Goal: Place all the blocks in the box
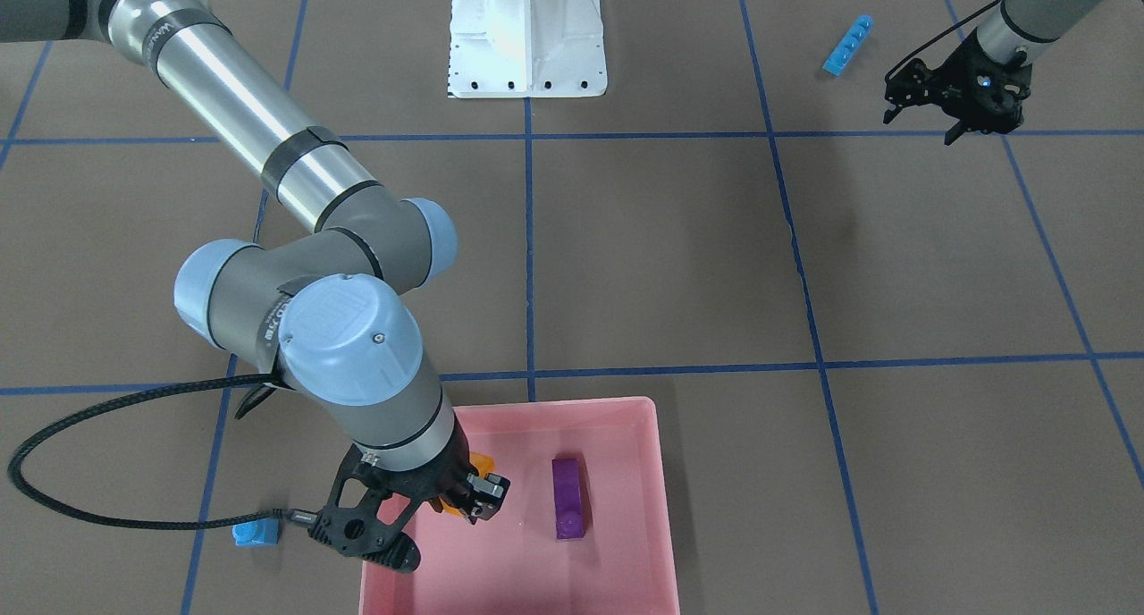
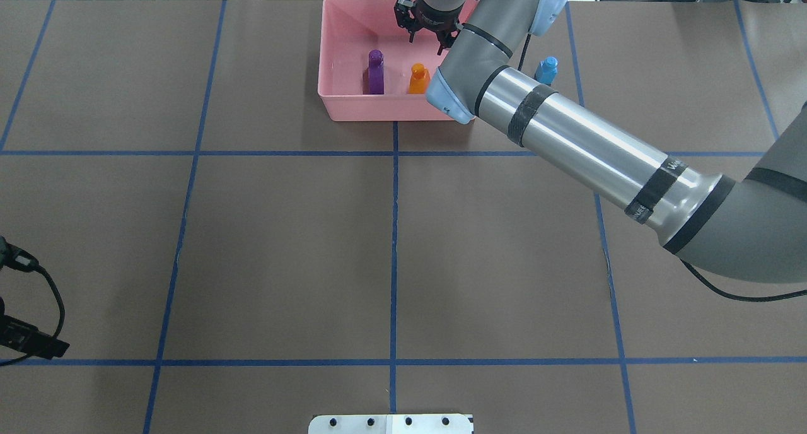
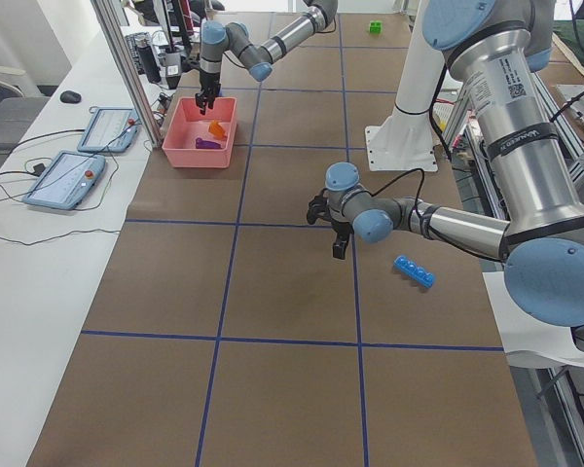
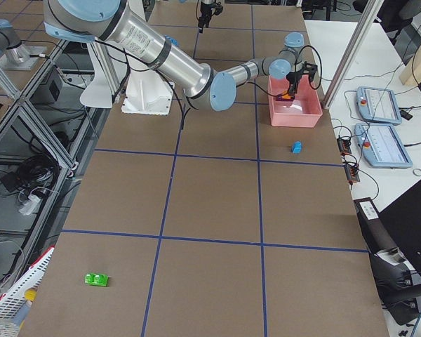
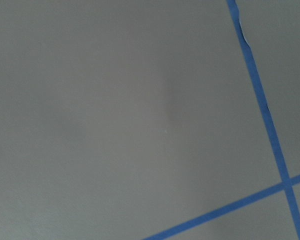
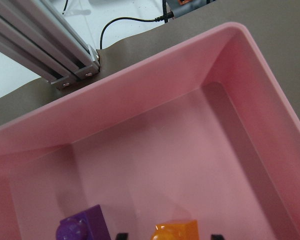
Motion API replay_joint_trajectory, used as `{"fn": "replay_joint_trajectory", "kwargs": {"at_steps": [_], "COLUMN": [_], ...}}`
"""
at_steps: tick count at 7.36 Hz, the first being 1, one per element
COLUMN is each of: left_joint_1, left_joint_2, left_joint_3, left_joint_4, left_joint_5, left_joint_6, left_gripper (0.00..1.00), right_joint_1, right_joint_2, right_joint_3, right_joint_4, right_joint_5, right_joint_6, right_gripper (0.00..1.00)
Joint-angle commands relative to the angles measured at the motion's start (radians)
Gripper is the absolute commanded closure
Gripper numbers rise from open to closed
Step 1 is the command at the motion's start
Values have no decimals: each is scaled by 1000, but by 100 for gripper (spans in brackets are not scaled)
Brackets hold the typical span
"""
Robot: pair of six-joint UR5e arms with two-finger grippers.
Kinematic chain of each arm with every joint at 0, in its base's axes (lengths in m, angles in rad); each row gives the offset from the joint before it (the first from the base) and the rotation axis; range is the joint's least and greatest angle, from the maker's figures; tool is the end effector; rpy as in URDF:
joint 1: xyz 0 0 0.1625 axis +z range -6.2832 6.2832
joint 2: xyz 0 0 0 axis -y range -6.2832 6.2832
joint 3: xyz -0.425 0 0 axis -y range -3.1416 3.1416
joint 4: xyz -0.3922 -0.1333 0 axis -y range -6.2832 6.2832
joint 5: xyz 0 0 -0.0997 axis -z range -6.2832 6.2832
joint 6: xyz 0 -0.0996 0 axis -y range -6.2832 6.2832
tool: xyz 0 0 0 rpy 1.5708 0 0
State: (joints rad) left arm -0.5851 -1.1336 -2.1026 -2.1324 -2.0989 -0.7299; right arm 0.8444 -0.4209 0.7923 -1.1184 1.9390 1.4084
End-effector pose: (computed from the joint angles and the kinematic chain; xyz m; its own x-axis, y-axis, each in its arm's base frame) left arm 0.2392 -0.2582 0.5178 0.6049 0.3714 -0.7044 -0.3450 0.9195 0.1885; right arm -0.5178 -0.7295 0.1838 0.5297 0.3691 0.7636 -0.4422 0.8885 -0.1227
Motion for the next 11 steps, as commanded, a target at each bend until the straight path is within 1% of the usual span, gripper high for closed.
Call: {"fn": "replay_joint_trajectory", "kwargs": {"at_steps": [1,2,3,4,5,6,7,8,9,10,11], "left_joint_1": [219,296,382,427,480,548,589,643,681,685,686], "left_joint_2": [89,97,101,119,136,155,153,152,146,146,146], "left_joint_3": [-2,-2,-2,-5,-5,-2,-2,1,1,3,6], "left_joint_4": [-102,-112,-113,-145,-147,-147,-147,-147,-146,-146,-146], "left_joint_5": [120,143,211,218,246,273,275,302,310,310,310], "left_joint_6": [-49,-51,-74,-116,-135,-181,-236,-281,-327,-332,-332], "left_gripper": [0,0,0,0,0,0,1,2,6,15,22], "right_joint_1": [7,15,30,47,68,108,142,160,176,179,183], "right_joint_2": [-1,-1,-2,-5,-31,-115,-198,-244,-280,-301,-314], "right_joint_3": [28,31,38,39,56,129,203,228,234,234,234], "right_joint_4": [-3,-3,-4,-7,-17,-18,-18,-18,-17,-17,-15], "right_joint_5": [3,5,8,14,43,95,128,142,164,167,166], "right_joint_6": [4,3,-3,-37,-52,-93,-148,-175,-218,-259,-267], "right_gripper": [0,0,0,0,0,0,0,0,0,0,0]}}
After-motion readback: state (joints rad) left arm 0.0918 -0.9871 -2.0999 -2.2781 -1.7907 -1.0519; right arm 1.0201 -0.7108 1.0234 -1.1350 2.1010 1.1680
